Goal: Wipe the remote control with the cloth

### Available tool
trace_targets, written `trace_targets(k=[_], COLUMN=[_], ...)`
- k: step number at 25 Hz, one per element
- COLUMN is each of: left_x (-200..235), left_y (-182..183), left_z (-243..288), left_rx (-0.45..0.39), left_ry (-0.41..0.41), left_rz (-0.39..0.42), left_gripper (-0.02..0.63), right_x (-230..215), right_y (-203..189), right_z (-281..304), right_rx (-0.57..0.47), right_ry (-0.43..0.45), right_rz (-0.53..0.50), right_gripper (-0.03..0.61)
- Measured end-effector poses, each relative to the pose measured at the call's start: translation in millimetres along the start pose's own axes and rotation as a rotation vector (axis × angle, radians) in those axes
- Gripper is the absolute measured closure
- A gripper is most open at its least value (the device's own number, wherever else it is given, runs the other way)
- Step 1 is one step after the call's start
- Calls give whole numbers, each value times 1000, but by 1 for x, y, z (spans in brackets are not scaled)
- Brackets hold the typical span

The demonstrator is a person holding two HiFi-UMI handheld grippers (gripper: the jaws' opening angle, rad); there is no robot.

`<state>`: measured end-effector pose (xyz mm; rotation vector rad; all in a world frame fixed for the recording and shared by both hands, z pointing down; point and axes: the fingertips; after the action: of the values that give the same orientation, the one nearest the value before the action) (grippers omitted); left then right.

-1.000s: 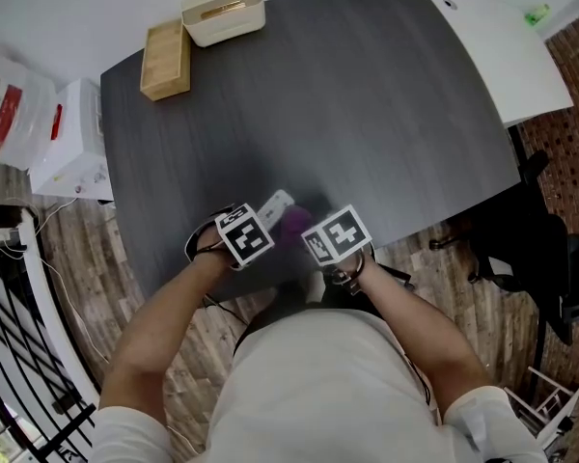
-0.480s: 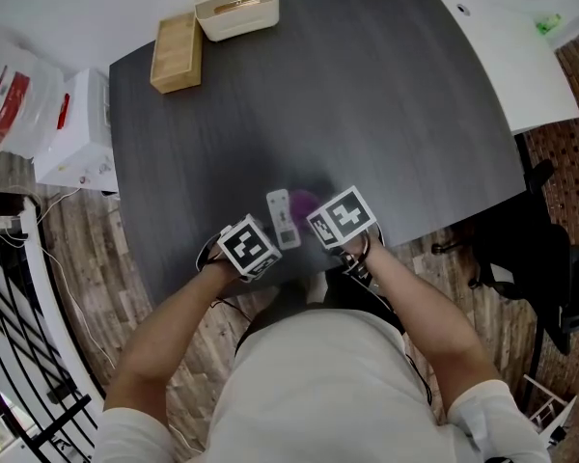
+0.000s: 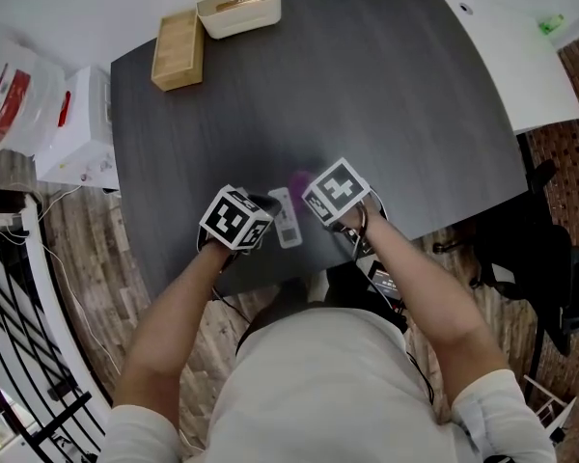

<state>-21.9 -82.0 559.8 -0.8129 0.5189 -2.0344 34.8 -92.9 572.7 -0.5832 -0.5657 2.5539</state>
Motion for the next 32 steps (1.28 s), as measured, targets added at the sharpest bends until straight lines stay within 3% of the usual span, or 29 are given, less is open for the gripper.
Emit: trace_targets(k=[4,11,18,32], left_x=[-4,-1,-1,-1], left_y=[-16,-14,-14,-14], left_z=[14,15,14,16], left_rx=[48,-53,-136,-149], left_ry=[-2,40,126,163], left_rz=[-30,-188,-218,-203], left_gripper=[611,611,611,611], right_x=[10,17,27,52], right_y=[-4,-12,-27,-67], right_z=[9,9,4,-10], right_rx=[56,74,83,113], right_ry=[37,97,119,122], right_rz=[-24,-14,4,-17], right_gripper=[457,457,457,457])
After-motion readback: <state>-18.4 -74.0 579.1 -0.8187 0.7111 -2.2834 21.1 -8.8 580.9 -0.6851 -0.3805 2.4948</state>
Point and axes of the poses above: the fingertips, and each gripper's own axes: z forward along the fingers, x to its left, y out of its top, and after that the axes turned 11 degrees about -x, right-handed
